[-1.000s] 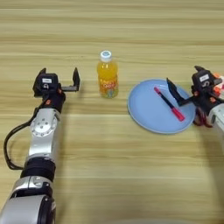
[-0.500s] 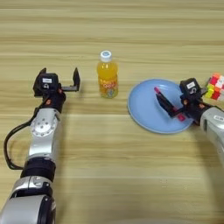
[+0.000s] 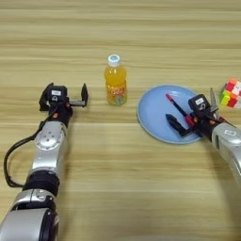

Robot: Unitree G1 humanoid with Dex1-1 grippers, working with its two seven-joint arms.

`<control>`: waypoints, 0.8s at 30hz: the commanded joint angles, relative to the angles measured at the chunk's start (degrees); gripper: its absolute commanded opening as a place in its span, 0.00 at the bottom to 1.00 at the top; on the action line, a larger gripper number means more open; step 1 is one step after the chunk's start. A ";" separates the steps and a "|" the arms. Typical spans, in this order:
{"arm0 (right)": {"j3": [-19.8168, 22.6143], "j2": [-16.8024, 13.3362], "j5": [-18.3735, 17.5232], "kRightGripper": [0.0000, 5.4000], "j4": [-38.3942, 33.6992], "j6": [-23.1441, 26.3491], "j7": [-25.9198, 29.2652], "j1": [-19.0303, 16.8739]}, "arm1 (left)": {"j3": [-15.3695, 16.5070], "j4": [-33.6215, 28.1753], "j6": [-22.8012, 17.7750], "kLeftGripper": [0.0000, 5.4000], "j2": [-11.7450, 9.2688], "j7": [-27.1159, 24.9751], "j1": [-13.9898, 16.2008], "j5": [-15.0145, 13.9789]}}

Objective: Move the objects on the table

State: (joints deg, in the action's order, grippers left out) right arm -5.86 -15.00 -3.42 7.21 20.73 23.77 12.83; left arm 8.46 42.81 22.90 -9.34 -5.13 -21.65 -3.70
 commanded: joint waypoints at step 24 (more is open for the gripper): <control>-1.52 1.28 -0.12 0.57 6.85 -0.27 3.57 1.63 | -0.44 0.12 -0.15 1.00 0.08 0.90 -1.03 0.44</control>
State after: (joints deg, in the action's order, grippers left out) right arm -7.05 -13.41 -3.90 12.44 19.25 27.32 15.12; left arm 8.23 42.90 22.92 -9.34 -4.52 -21.76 -3.72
